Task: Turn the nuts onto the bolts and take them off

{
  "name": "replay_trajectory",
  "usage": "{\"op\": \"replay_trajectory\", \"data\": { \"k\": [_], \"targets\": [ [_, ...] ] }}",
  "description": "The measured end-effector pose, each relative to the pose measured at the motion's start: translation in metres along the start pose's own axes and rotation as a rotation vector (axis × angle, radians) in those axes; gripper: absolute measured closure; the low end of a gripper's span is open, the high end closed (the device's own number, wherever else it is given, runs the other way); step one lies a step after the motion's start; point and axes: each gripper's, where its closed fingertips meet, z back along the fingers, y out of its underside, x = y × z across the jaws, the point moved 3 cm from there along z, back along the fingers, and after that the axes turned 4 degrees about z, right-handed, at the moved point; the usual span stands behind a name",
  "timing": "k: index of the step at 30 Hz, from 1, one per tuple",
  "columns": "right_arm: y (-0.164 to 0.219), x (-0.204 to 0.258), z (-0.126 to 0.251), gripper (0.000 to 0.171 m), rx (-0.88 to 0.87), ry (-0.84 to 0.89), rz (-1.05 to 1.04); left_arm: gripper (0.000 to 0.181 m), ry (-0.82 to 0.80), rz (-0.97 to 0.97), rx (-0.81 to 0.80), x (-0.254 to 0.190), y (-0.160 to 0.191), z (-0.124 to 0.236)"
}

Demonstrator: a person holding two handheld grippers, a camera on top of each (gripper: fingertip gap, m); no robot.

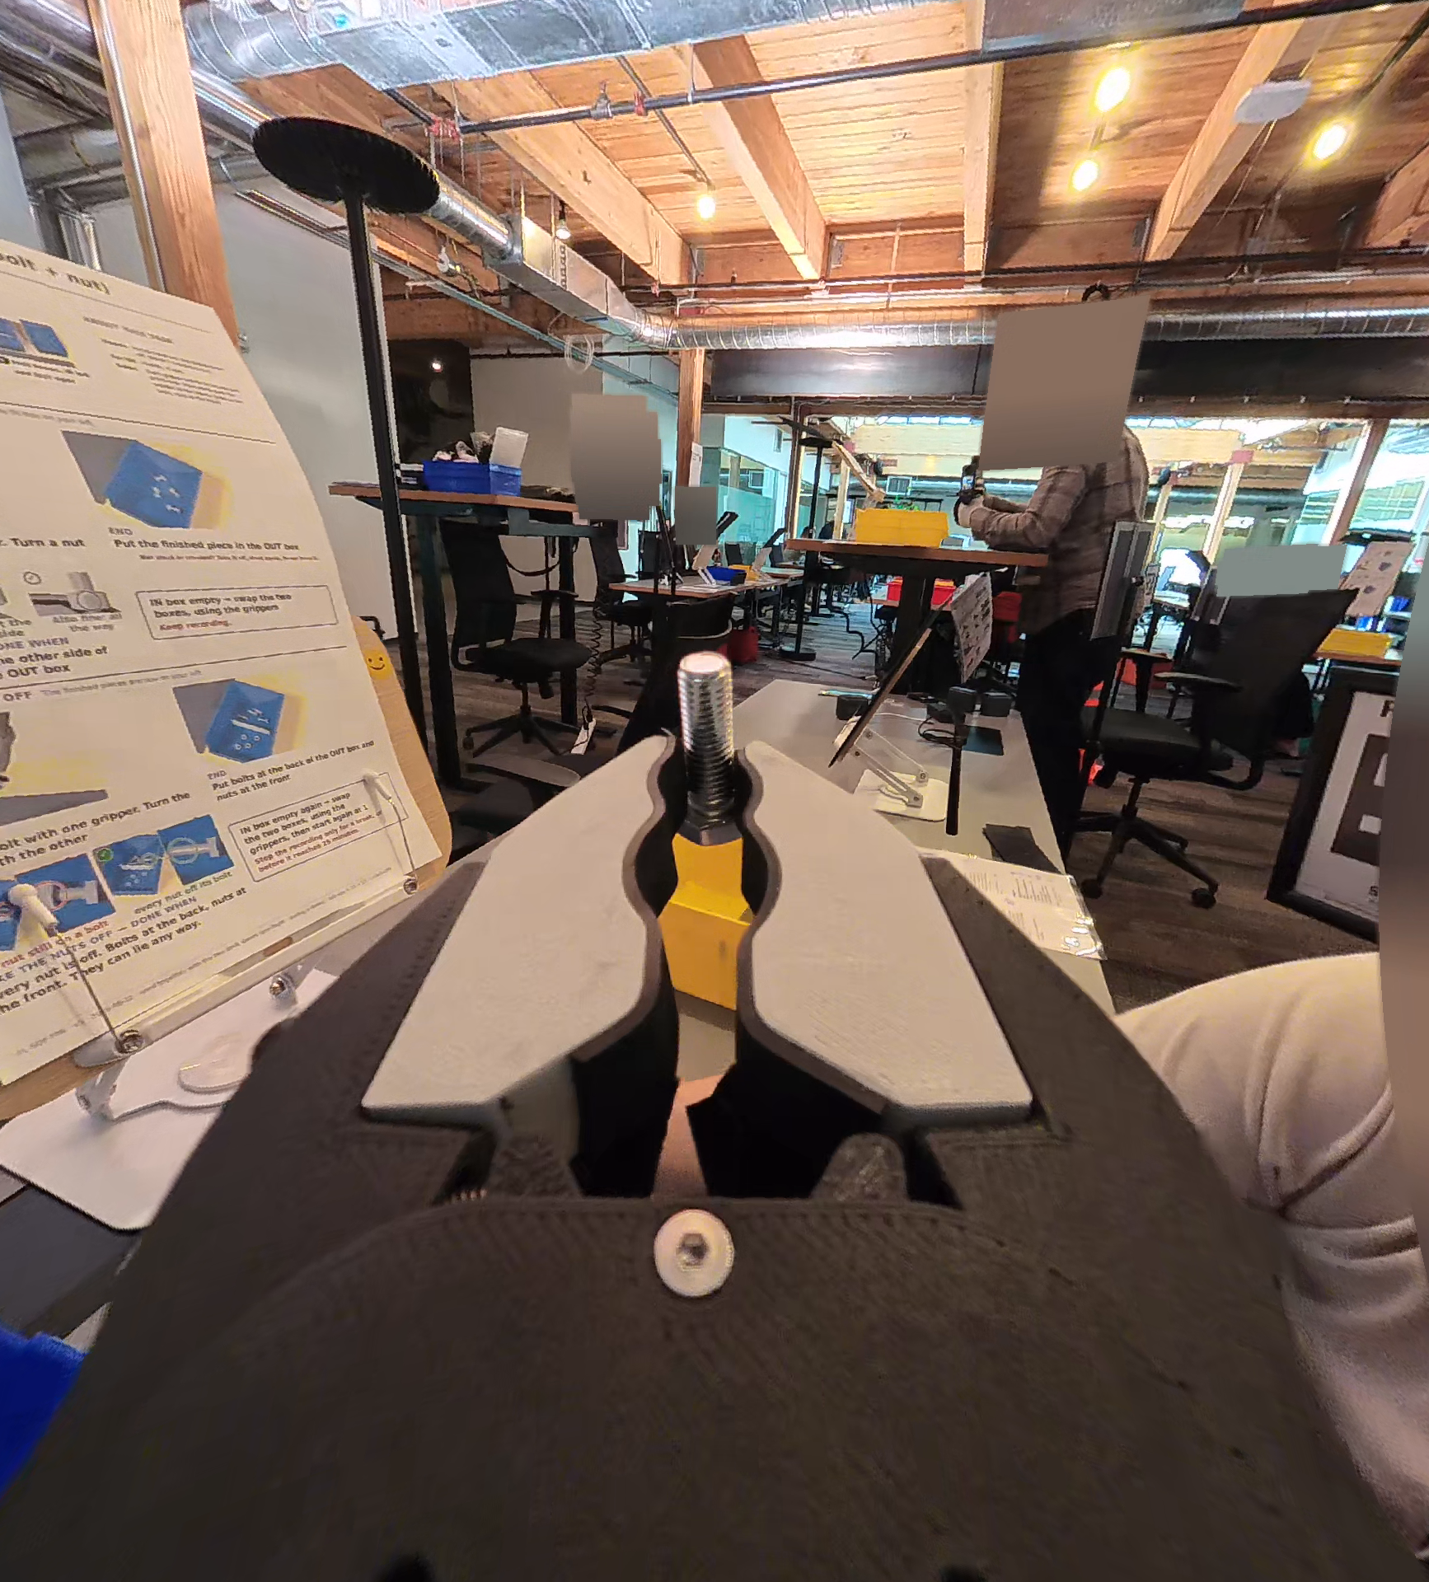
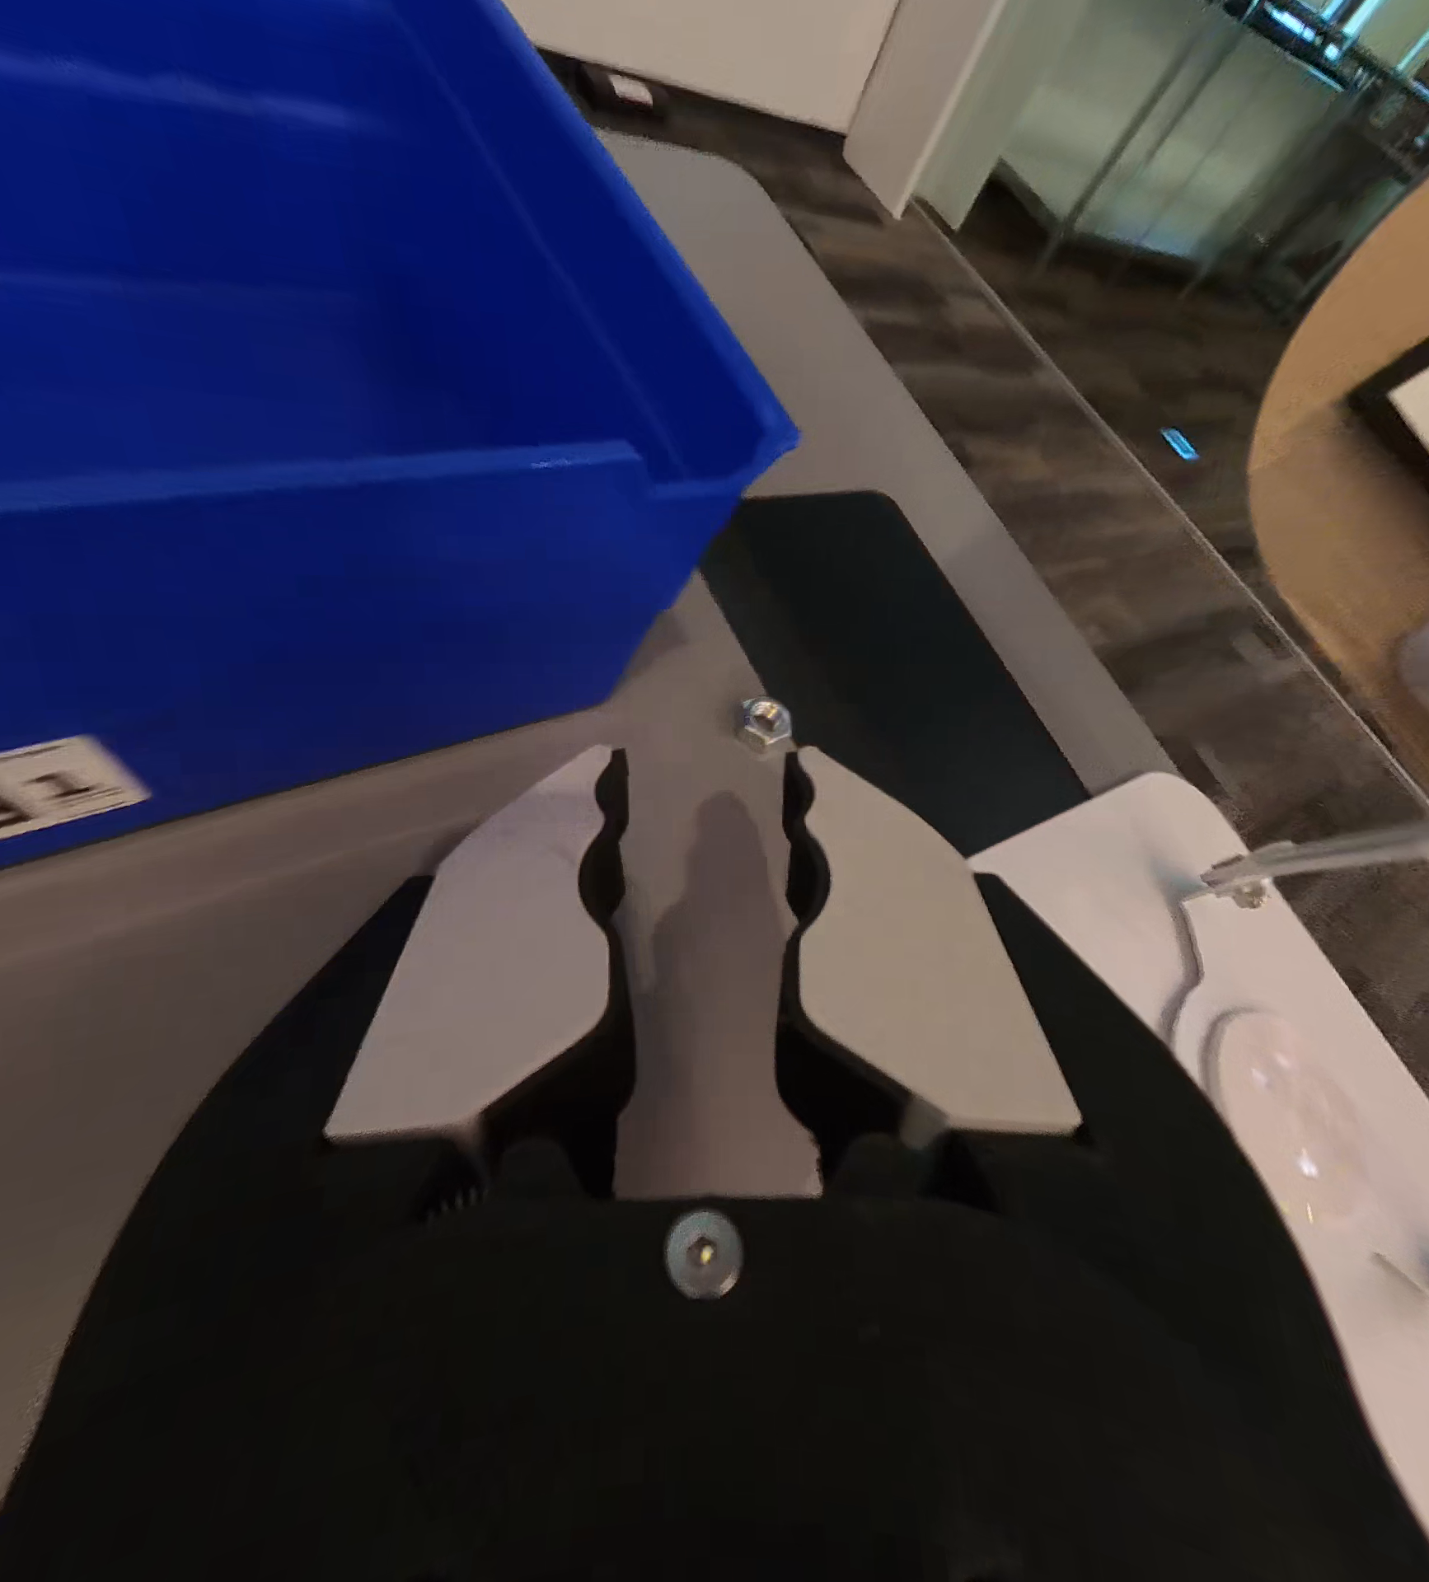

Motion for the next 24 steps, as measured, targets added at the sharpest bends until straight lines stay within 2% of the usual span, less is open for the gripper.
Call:
{"op": "replay_trajectory", "data": {
  "k": [5, 10, 18, 21, 24],
  "targets": [
    [0.007, -0.015, -0.035, 0.136, 0.103, 0.000, 0.007, 0.172, 0.005, 0.028, -0.009, 0.006, 0.000, 0.001],
    [0.017, -0.013, -0.057, 0.136, 0.199, -0.097, -0.025, 0.172, 0.012, 0.048, 0.005, 0.009, 0.004, -0.003],
    [0.018, -0.018, -0.068, 0.136, 0.246, -0.168, -0.074, 0.172, 0.009, 0.038, 0.030, 0.008, 0.009, -0.008],
    [0.018, -0.013, -0.068, 0.152, 0.248, -0.227, -0.119, 0.172, 0.005, 0.038, 0.039, 0.008, 0.011, -0.010],
    [0.020, -0.014, -0.063, 0.152, 0.264, -0.195, -0.084, 0.172, -0.002, 0.039, 0.048, 0.010, 0.012, -0.011]
  ]
}}
